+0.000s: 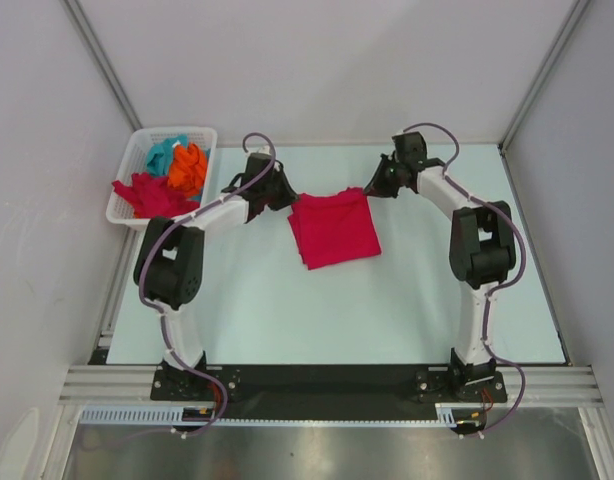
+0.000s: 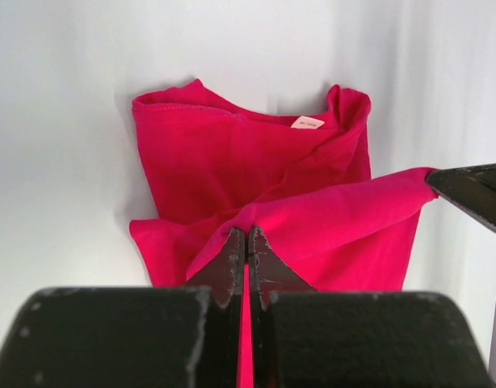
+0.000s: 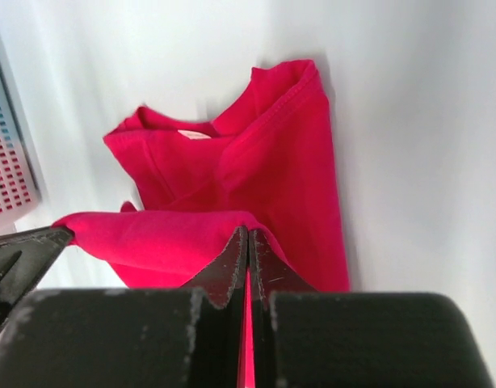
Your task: Fold and stack the t-shirts
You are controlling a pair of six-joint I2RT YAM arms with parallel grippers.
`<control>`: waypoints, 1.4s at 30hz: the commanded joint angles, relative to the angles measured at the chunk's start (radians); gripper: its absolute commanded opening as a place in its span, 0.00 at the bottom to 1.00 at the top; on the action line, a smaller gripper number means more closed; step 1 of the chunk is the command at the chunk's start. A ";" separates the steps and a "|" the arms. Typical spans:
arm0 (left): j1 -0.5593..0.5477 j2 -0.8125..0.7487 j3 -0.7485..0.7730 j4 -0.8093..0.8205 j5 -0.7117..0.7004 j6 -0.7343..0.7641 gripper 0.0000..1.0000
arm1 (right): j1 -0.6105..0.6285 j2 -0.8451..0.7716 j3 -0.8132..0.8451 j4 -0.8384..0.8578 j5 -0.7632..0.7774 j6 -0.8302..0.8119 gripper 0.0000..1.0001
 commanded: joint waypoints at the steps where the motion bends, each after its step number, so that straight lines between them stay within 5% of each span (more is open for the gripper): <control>1: 0.026 0.047 0.088 0.032 0.001 0.006 0.00 | -0.017 0.086 0.165 -0.010 -0.021 -0.034 0.00; 9: 0.045 0.097 0.088 0.040 -0.014 -0.018 0.00 | -0.017 0.251 0.344 -0.049 -0.056 -0.066 0.00; 10: 0.046 0.098 0.086 0.044 -0.016 -0.018 0.00 | -0.019 0.265 0.366 -0.066 -0.061 -0.074 0.06; 11: 0.051 0.101 0.088 0.049 -0.013 -0.015 0.09 | -0.019 0.281 0.415 -0.077 -0.065 -0.091 0.27; 12: 0.054 0.104 0.098 0.049 -0.005 -0.009 0.40 | -0.020 0.293 0.438 -0.088 -0.067 -0.098 0.38; 13: 0.061 0.104 0.105 0.058 0.004 -0.007 0.52 | -0.027 0.295 0.453 -0.094 -0.067 -0.100 0.60; 15: 0.080 0.106 0.159 0.041 0.003 0.025 0.82 | -0.036 0.267 0.493 -0.092 -0.081 -0.111 0.78; 16: 0.092 0.098 0.187 0.006 0.004 0.045 0.86 | -0.046 0.253 0.511 -0.099 -0.082 -0.112 0.92; 19: 0.100 0.031 0.279 -0.075 -0.014 0.132 0.90 | -0.062 0.183 0.582 -0.154 -0.072 -0.138 1.00; 24: 0.083 -0.141 0.171 -0.014 0.070 0.123 0.92 | -0.053 -0.007 0.326 -0.021 -0.183 -0.065 1.00; 26: 0.066 -0.178 0.108 0.102 0.121 0.080 0.88 | -0.042 -0.087 0.183 0.195 -0.284 -0.011 0.90; 27: 0.062 -0.175 0.065 0.134 0.160 0.030 0.77 | -0.036 -0.101 0.077 0.272 -0.305 0.024 0.80; 28: 0.052 -0.169 0.051 0.177 0.168 0.008 0.73 | -0.033 -0.100 0.046 0.388 -0.323 0.071 0.54; 29: 0.046 -0.138 0.043 0.193 0.184 -0.031 0.56 | -0.025 -0.086 0.024 0.438 -0.325 0.092 0.39; 32: 0.029 -0.074 0.007 0.256 0.202 -0.102 0.25 | -0.014 0.000 0.030 0.442 -0.296 0.078 0.19; 42: 0.025 0.127 0.000 0.342 0.168 -0.148 0.19 | -0.020 0.195 0.099 0.357 -0.228 0.014 0.14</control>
